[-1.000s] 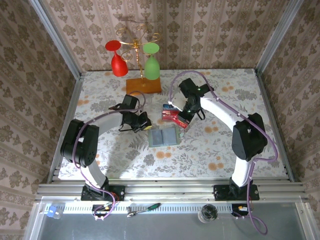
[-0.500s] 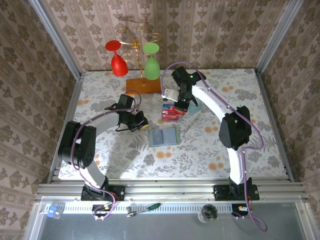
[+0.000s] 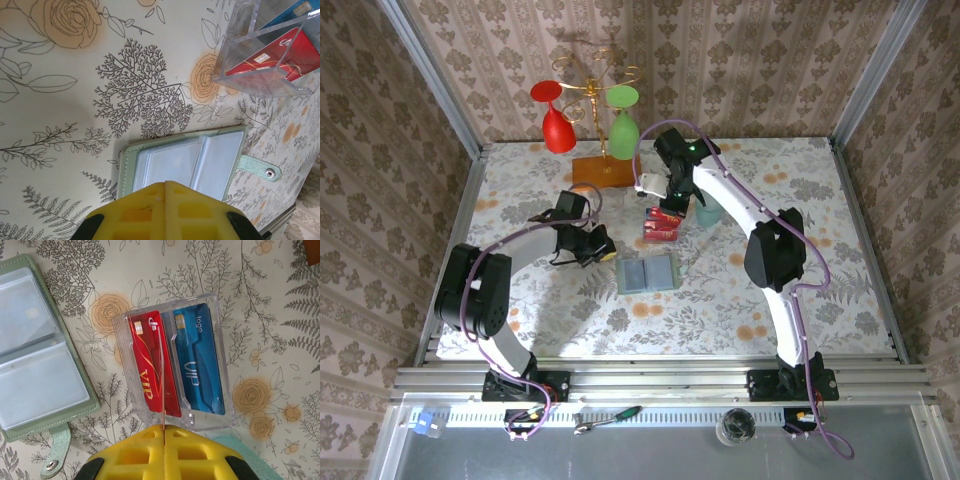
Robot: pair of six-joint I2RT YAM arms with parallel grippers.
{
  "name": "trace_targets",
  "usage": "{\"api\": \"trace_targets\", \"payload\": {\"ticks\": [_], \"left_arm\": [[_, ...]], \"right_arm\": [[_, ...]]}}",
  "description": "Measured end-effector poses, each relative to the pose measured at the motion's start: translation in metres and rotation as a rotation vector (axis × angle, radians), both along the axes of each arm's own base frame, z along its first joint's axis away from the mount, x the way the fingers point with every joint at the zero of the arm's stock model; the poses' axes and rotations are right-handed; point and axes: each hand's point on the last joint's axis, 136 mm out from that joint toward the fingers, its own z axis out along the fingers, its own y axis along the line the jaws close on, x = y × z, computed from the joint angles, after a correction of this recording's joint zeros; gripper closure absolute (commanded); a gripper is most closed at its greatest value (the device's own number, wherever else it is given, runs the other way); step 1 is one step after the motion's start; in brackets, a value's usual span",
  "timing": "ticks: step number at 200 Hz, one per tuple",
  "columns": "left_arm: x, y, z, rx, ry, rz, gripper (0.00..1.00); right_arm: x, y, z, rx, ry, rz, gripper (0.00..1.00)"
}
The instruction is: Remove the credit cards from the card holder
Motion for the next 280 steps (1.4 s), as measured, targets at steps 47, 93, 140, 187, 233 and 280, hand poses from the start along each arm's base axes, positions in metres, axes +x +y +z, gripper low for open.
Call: {"api": "trace_targets", "payload": {"ticks": [47, 93, 140, 187, 233, 280], "left_arm": [[-0.005, 0.0, 0.002, 0.008, 0.013, -0.029, 0.94], [0.001, 0.002, 0.01, 0.008, -0.009, -0.043, 0.93], [0.007, 0.0, 0.012, -0.002, -0.037, -0.042, 0.92], [0.012, -0.002, 0.015, -0.012, -0.063, -0.042, 0.92], [0.01, -0.006, 0.013, -0.016, -0.075, -0.054, 0.93], [-0.006, -0.004, -0.007, 0.004, -0.042, -0.058, 0.97]], "right_arm": [[0.004, 0.005, -0.015, -0.013, 0.024, 0.005, 1.0], [0.002, 0.001, -0.039, -0.058, 0.07, 0.009, 0.84], [0.003, -0.004, -0.041, -0.076, 0.045, 0.009, 0.81], [-0.003, -0.008, -0.022, -0.026, -0.01, -0.075, 0.79], [-0.018, -0.006, -0.008, 0.119, -0.021, -0.293, 0.79], [-0.046, 0.002, -0.031, 0.284, 0.094, -0.604, 0.9]]}}
